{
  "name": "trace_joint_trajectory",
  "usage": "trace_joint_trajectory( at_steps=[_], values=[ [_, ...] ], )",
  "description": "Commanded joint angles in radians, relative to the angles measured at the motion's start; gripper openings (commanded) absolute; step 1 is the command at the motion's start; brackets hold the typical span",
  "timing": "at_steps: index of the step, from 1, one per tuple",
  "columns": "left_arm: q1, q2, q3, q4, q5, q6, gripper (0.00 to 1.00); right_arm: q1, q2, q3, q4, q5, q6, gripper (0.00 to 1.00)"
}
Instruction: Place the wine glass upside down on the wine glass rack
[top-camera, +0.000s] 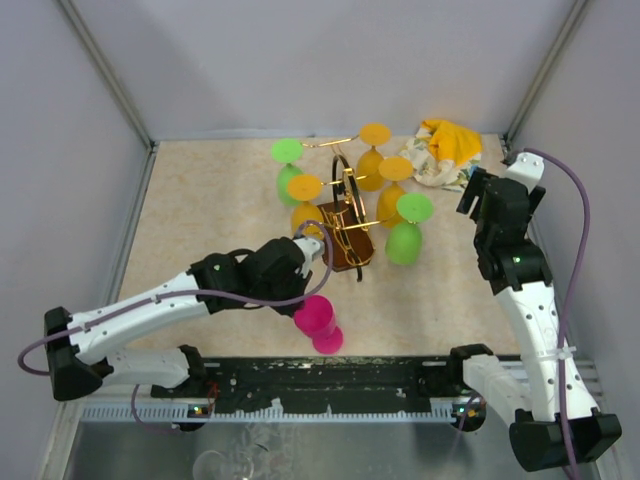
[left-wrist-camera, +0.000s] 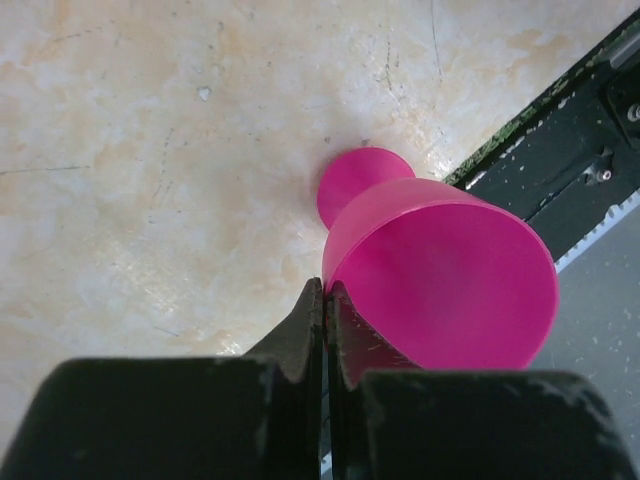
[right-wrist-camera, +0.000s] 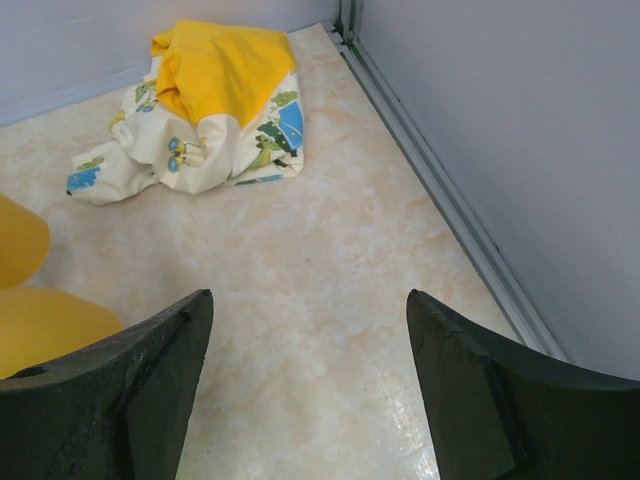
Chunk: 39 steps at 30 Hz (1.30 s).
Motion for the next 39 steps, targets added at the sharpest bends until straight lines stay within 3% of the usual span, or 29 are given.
trace_joint_trajectory(
  at_steps=[1,12,15,23,27,33,39],
  values=[
    [-0.006,-0.097,0.023,-0.007,-0.093,-0.023,0.0,-0.004,-0.011,0.009,0.049,-0.009,-0.005,0.78],
    [-0.005,-0.2,0.099,0.043,-0.137,0.085,0.0,-0.004,-0.006,0.006,0.057,-0.029,0.001,0.78],
    [-0.005,-0.23,0.075,0.185,-0.054,0.165,0.0,-0.005,-0.001,0.016,0.053,-0.077,0.002,0.78],
    [-0.006,-0.158,0.127,0.459,0.345,0.291,0.0,-0.004,0.002,0.077,0.027,-0.198,0.01,0.78],
    [-0.005,-0.152,0.142,0.632,0.411,0.36,0.0,-0.005,-0.036,0.09,0.072,-0.246,0.041,0.78],
    [-0.005,-0.153,0.168,0.832,0.323,0.554,0.0,-0.004,-0.031,0.147,0.068,-0.22,0.051,0.78],
    [-0.005,-0.174,0.076,1.131,0.051,0.777,0.0,-0.004,-0.011,0.16,0.026,-0.053,0.11,0.79]
  ],
)
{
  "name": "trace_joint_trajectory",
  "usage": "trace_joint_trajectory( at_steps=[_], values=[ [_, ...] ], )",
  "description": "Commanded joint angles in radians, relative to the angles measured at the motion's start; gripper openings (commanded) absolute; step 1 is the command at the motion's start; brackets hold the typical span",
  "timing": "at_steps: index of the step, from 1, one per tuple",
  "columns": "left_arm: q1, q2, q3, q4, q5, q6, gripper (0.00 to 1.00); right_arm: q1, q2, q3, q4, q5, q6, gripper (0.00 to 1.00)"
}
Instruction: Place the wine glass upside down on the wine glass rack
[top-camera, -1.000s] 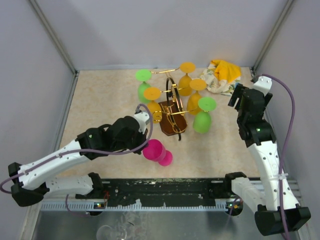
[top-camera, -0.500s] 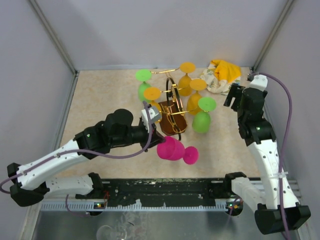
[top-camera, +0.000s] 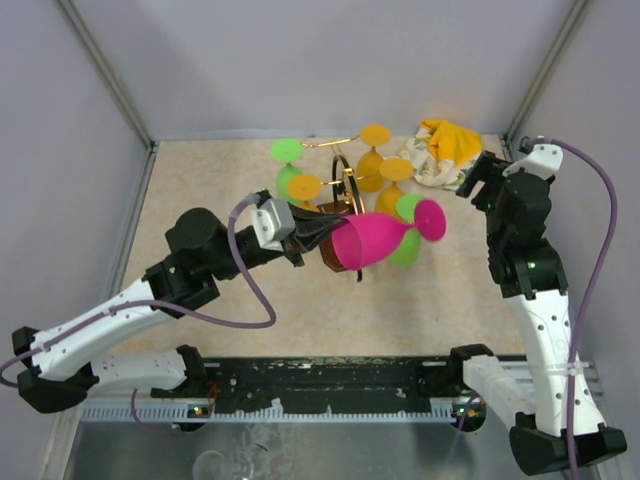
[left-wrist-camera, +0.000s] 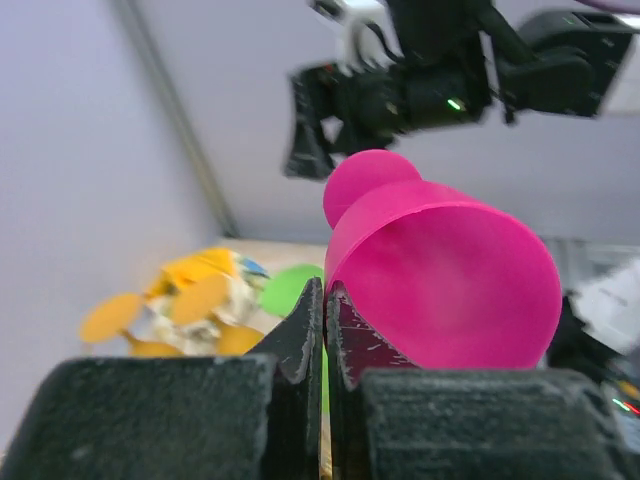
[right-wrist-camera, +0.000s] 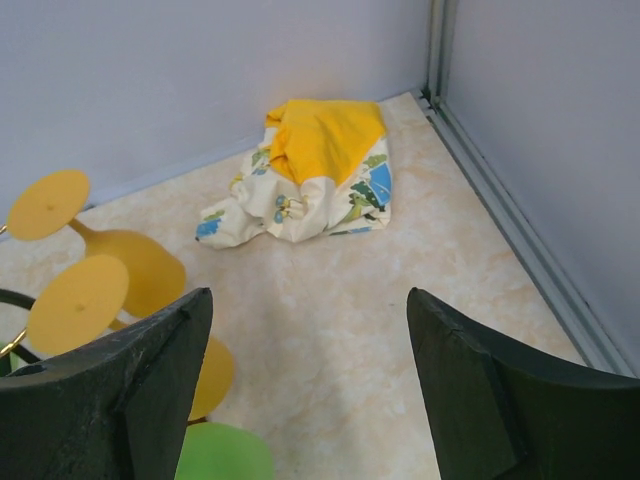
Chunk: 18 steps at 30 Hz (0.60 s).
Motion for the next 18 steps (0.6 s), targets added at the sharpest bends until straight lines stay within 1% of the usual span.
trace_joint_trajectory(
  at_steps=[1,3,4,5,7,8,10,14,18],
  values=[
    [-0.005,-0.022,-0.083,0.352,-0.264,0.246,0.0,-0.004,0.006,0.034,0.002,0.123,0.061,0.79],
    [-0.005,-0.006,-0.152,0.545,-0.403,0.345,0.0,-0.004,-0.005,0.016,0.035,0.103,0.085,0.79],
    [-0.004,0.01,-0.175,0.67,-0.448,0.405,0.0,-0.004,-0.01,0.008,0.049,0.081,0.093,0.79],
    [-0.001,0.031,-0.185,0.75,-0.484,0.458,0.0,-0.004,-0.013,0.005,0.06,0.06,0.101,0.79],
    [0.006,0.084,-0.187,0.876,-0.52,0.556,0.0,-0.004,-0.01,0.006,0.09,-0.015,0.108,0.79],
    [0.013,0.113,-0.188,0.939,-0.522,0.606,0.0,-0.004,-0.01,0.006,0.112,-0.079,0.107,0.8],
    [0.037,0.164,-0.178,1.034,-0.516,0.639,0.0,-0.004,-0.013,0.003,0.165,-0.218,0.122,0.8],
    [0.111,0.21,-0.161,1.082,-0.469,0.549,0.0,-0.005,-0.021,-0.018,0.314,-0.474,0.221,0.8],
    [0.163,0.223,-0.191,1.133,-0.413,0.492,0.0,-0.004,-0.012,-0.035,0.498,-0.644,0.365,0.81]
  ],
)
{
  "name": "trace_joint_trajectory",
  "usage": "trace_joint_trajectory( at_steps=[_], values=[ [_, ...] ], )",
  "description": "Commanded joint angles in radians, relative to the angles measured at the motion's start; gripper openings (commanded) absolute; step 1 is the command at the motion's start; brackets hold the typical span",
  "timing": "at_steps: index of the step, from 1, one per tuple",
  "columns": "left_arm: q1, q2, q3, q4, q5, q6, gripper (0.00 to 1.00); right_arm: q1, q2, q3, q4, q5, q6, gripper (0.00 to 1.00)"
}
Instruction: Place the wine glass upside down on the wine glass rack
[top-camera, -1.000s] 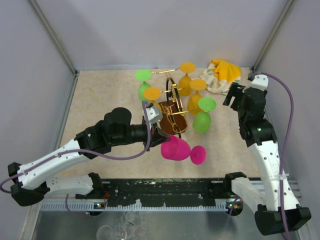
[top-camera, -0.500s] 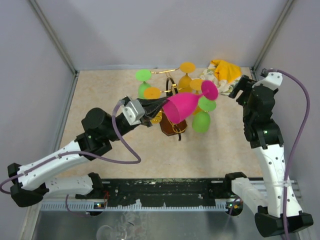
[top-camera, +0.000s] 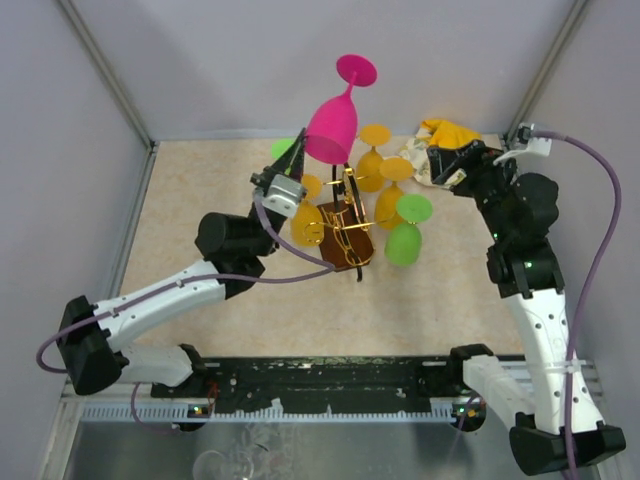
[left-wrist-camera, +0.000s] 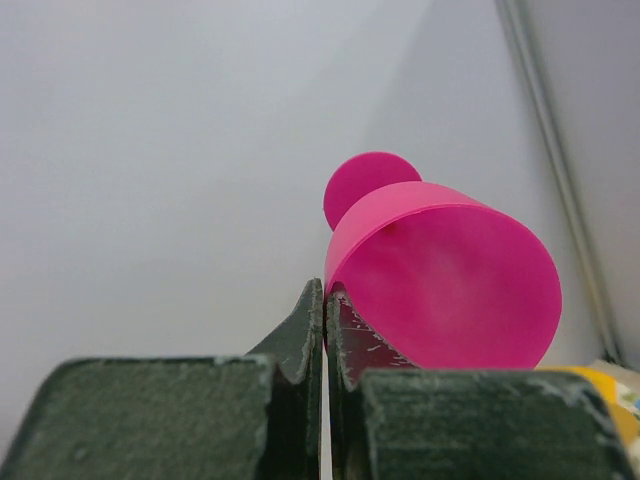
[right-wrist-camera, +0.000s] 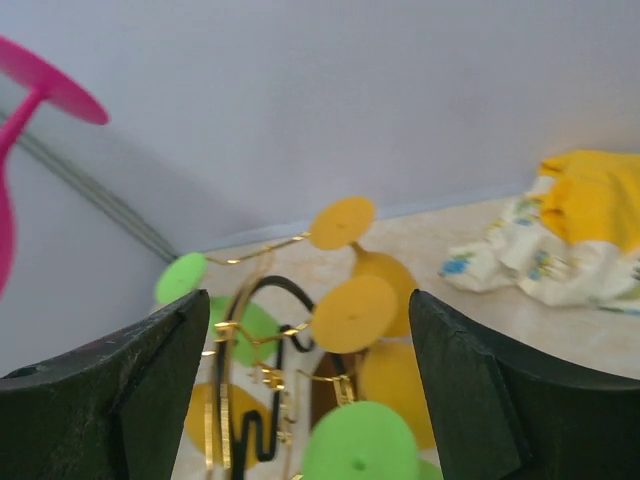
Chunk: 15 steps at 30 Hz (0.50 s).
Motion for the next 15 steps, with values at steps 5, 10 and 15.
trace_joint_trajectory(
  at_steps=[5,10,15],
  values=[
    [0.042,-0.002,-0.086,0.304,0.096,-0.057,0.0,-0.005,0.019,-0.082,0.611,-0.381,0.377,0.82],
    [0.042,-0.012,-0.158,0.413,0.149,-0.098,0.0,-0.004,0.077,-0.151,0.918,-0.44,0.618,0.83],
    [0.042,0.002,-0.191,0.493,0.164,-0.121,0.0,0.002,0.121,-0.177,1.095,-0.454,0.773,0.84]
  ],
)
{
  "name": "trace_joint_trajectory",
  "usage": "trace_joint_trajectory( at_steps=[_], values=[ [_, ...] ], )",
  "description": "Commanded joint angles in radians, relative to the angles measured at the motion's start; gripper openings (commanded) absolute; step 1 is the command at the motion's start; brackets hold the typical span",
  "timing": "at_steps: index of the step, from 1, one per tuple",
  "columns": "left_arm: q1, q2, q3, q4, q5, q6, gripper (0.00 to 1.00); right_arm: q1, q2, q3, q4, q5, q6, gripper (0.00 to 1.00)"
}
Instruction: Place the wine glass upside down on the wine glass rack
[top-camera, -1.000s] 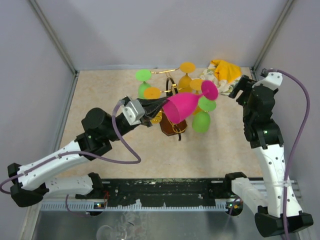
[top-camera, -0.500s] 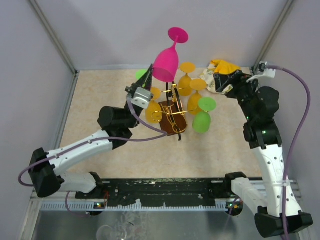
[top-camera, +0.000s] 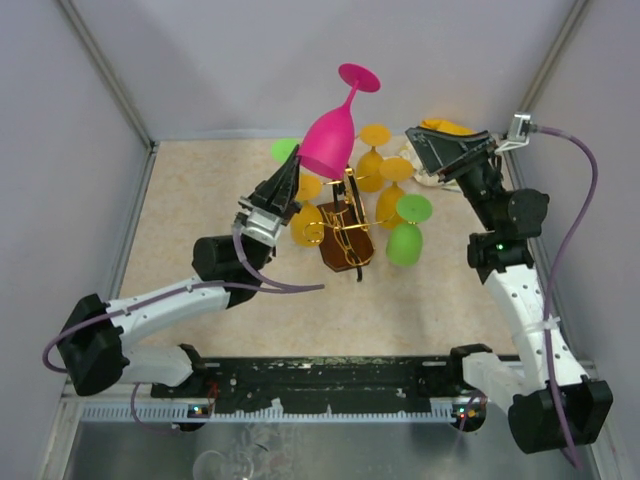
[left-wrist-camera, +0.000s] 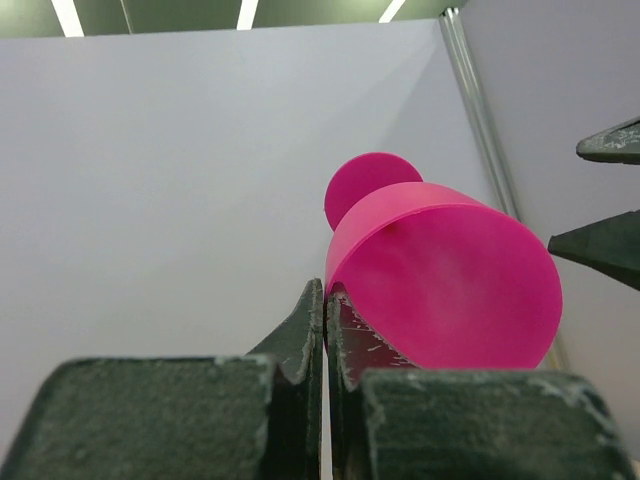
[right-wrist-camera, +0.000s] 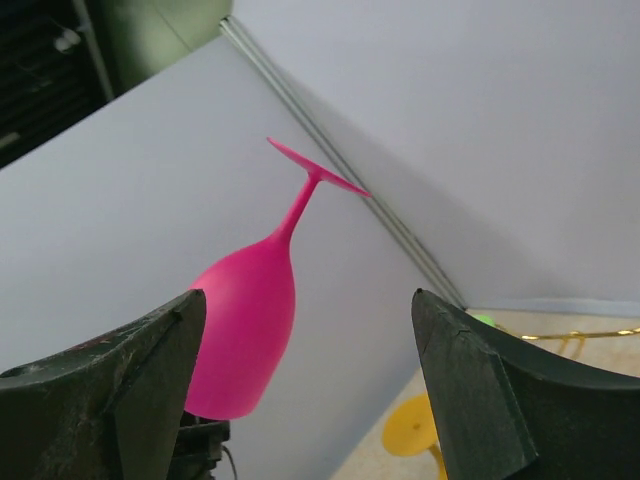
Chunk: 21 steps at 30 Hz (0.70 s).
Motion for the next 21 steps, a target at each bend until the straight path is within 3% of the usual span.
trace_joint_trajectory(
  at_steps=[1,13,21],
  values=[
    [0.0,0.009,-0.015,0.156,0.049,-0.046,0.0,0.007,0.018,-0.002,0.281,-0.048,0.188,0.83],
    [-0.005,0.079,0.008,0.197,0.096,-0.115,0.0,0.164,0.14,0.094,0.287,-0.03,0.096,0.8],
    [-0.03,0.097,0.003,0.207,0.11,-0.119,0.0,0.189,0.189,0.126,0.29,-0.005,0.064,0.76]
  ],
)
